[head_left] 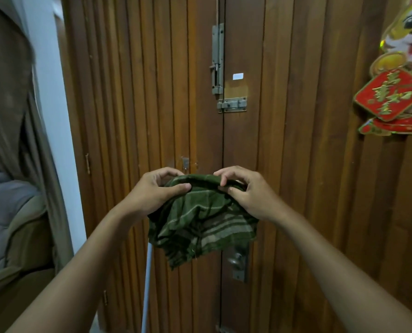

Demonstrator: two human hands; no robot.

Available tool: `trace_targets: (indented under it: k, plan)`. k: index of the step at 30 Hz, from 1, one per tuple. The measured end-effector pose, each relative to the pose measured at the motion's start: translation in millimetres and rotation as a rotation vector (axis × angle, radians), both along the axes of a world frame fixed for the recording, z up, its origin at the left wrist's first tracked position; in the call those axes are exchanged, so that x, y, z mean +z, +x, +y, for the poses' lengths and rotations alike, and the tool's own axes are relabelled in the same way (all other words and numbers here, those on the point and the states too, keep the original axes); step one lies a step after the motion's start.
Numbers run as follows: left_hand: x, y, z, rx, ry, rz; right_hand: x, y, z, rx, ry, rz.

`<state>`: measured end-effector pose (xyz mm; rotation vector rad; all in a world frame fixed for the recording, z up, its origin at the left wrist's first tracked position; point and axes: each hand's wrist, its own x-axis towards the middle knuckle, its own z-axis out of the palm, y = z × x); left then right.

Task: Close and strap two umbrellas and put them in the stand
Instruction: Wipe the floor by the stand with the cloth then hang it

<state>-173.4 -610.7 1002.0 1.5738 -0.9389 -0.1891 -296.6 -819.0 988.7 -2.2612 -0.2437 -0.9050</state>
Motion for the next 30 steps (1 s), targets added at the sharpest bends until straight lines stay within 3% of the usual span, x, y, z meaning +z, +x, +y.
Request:
trace_targets:
  k: [4,8,12,23,27,30]
  plan:
    - [-1,53,-20,-0.034,0.086,0.005,-7,66,-31,-0.031,0.016,0.017]
    - [-4,116,-51,0.116,0.040,-0.026,-14,131,-49,-0.110,-0.033,0.018]
    - [-17,181,-76,0.250,0.050,-0.152,-20,186,-52,-0.290,-0.143,0.092]
    - [-23,297,-121,0.324,0.021,-0.565,-6,290,-18,-0.912,-0.449,0.184]
    - [-45,319,-132,0.221,0.060,-0.531,-29,304,-12,-1.064,-0.480,0.164]
    - [-67,328,-137,0.108,-0.040,-0.403,-61,307,-10,-1.112,-0.465,0.152]
